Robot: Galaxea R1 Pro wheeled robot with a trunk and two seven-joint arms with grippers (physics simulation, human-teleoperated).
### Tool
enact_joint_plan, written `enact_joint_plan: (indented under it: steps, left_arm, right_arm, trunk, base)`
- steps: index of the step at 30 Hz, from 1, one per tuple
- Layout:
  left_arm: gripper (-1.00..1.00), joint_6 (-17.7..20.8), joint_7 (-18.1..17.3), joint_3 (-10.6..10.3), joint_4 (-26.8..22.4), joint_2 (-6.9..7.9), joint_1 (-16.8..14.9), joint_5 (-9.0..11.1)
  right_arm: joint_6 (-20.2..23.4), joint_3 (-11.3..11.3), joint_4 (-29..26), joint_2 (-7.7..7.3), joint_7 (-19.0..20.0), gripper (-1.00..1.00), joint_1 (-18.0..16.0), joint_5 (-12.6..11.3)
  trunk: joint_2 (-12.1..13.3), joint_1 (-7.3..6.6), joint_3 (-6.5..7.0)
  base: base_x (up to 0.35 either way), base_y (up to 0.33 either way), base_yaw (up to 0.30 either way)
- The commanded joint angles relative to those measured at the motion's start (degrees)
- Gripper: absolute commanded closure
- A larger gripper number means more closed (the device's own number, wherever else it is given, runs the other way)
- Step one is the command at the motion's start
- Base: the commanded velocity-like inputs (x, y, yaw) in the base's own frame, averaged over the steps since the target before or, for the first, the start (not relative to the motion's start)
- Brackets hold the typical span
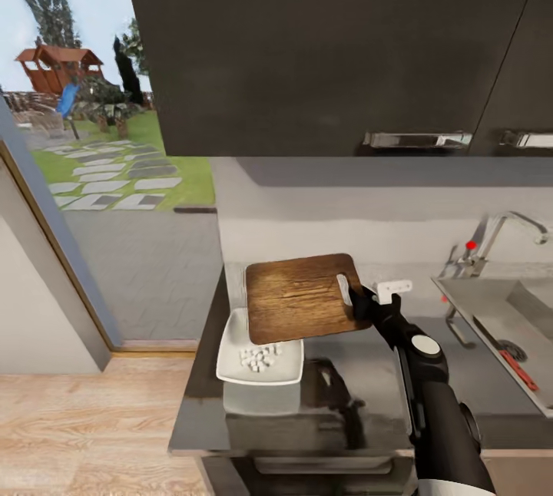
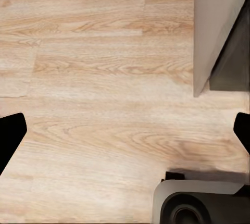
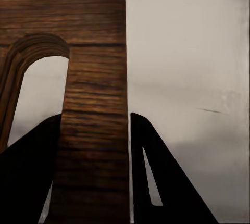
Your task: In the kitchen, take the Vidalia onion out of the sink, dice it on the chopping board with the paring knife, put the diced onion into the bowl on the countertop, then place both the paring knife and the chopping board into the sink.
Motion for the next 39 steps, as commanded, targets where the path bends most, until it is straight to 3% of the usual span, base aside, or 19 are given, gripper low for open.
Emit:
enact_joint_plan:
  steps: [1,3,5,7,18,22,26,39]
  left_arm:
    - [-1.00,-0.07,0.54,-0.49,-0.07,0.03,-0.03,0.03]
    - [-1.00,-0.07,0.53,-0.49,-0.07,0.03,-0.03,0.03]
    - [-1.00,-0.07,0.53,-0.49,-0.07,0.03,-0.03,0.03]
    - [-1.00,-0.07,0.54,-0.49,-0.07,0.03,-0.03,0.03]
    - [-1.00,-0.07,0.60,-0.49,-0.07,0.03,-0.03,0.03]
    - [-1.00,-0.07,0.56,-0.49,-0.07,0.03,-0.03,0.03]
    - [-1.00,-0.07,0.56,-0.48,-0.07,0.03,-0.03,0.03]
    - [-1.00,-0.07,0.53,-0.41,-0.07,0.03,-0.03,0.03]
  right_arm:
    - [0.22,-0.13,-0.13,0.07,-0.33,1.00,-0.06,-0.77]
    - [0.23,-0.14,-0.18,0.07,-3.96,1.00,-0.06,-7.19]
    - [0.27,-0.20,-0.20,0.07,-7.60,1.00,-0.06,-12.00]
    - [0.51,-0.11,-0.20,0.07,-9.40,1.00,-0.06,-14.03]
    - [3.24,-0.25,-0.34,0.07,-11.65,1.00,-0.06,-14.79]
    - [8.49,-0.04,-0.96,0.07,-20.15,1.00,-0.06,-14.87]
    - [9.35,0.19,-1.07,0.07,-24.40,1.00,-0.06,-14.94]
    - [9.46,0.29,-1.08,0.07,-25.14,1.00,-0.06,-14.93]
  trunk:
    - [-0.13,0.01,-0.13]
    - [-0.13,0.01,-0.13]
    - [-0.13,0.01,-0.13]
    - [-0.13,0.01,-0.13]
    - [-0.13,0.01,-0.13]
    - [-0.13,0.01,-0.08]
    - [-0.13,0.01,0.18]
    - [-0.13,0.01,1.20]
  base:
    - [-0.261,-0.221,0.000]
    - [-0.261,-0.221,0.000]
    - [-0.261,-0.221,0.000]
    - [-0.260,-0.221,0.000]
    - [-0.241,-0.233,0.000]
    - [-0.045,-0.300,-0.022]
    - [-0.005,-0.311,-0.143]
    - [0.002,-0.318,-0.172]
